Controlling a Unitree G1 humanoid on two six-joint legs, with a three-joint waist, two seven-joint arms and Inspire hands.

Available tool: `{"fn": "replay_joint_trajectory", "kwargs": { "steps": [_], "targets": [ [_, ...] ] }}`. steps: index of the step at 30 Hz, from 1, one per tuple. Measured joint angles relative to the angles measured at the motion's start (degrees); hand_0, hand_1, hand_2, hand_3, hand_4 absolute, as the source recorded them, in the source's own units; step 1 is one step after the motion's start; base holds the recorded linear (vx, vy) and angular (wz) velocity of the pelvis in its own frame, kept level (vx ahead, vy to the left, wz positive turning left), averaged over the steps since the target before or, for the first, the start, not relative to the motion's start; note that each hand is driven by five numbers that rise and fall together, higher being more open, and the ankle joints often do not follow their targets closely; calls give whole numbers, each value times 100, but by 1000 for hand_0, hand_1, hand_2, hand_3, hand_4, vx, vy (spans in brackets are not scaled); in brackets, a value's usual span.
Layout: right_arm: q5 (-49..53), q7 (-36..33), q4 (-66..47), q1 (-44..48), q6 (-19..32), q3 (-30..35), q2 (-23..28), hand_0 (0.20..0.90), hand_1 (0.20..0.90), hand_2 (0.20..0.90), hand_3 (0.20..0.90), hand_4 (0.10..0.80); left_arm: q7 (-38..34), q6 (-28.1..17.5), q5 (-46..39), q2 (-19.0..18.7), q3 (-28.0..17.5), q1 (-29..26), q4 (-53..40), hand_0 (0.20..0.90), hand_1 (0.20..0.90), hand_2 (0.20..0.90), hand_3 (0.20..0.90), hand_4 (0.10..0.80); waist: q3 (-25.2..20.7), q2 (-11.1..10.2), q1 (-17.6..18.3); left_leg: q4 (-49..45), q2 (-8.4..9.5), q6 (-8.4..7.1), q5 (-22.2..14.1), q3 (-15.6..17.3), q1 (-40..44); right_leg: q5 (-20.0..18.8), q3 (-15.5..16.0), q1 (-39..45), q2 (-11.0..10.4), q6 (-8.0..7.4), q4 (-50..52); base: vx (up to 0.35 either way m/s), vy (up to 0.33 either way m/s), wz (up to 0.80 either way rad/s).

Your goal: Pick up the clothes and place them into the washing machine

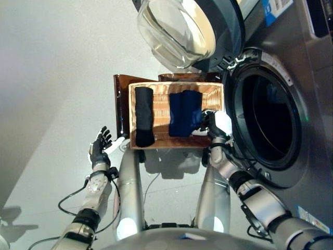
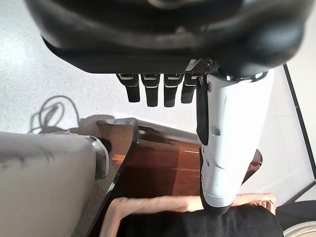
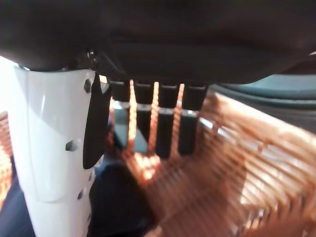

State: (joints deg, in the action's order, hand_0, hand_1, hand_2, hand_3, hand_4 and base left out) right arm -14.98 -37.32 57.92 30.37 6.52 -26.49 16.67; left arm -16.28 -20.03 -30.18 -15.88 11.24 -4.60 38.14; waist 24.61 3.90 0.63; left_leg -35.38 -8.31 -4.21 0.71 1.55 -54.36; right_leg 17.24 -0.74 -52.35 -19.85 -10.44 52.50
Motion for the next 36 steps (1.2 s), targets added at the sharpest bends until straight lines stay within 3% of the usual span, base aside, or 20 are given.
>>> {"fn": "replay_joint_trajectory", "kwargs": {
  "steps": [21, 29, 36],
  "targets": [
    [341, 479, -78, -47, 65, -27, -33, 900, 900, 900, 900, 800, 1, 12, -4, -21, -190, -7, 25, 900, 900, 900, 900, 800, -17, -107, 7, -30, -8, 29, -15, -2, 28, -49, 4, 92, 16, -9, -83, 4, -4, 0],
    [1824, 604, -302, -162, 388, 530, -531, 900, 900, 900, 900, 800, -4, 43, -16, -20, -220, -11, 57, 900, 900, 900, 900, 800, -7, -138, 24, -15, -24, 28, -15, -1, 28, -51, 2, 91, 39, -7, -111, 0, 0, 0],
    [3020, 617, -380, -92, 533, 589, -873, 900, 900, 900, 900, 800, -12, 237, -142, -22, -224, -12, 56, 900, 900, 900, 900, 800, -6, -205, 21, -24, -71, 28, -36, 15, 35, -53, 8, 103, 85, -8, -148, -6, -2, -3]
  ]
}}
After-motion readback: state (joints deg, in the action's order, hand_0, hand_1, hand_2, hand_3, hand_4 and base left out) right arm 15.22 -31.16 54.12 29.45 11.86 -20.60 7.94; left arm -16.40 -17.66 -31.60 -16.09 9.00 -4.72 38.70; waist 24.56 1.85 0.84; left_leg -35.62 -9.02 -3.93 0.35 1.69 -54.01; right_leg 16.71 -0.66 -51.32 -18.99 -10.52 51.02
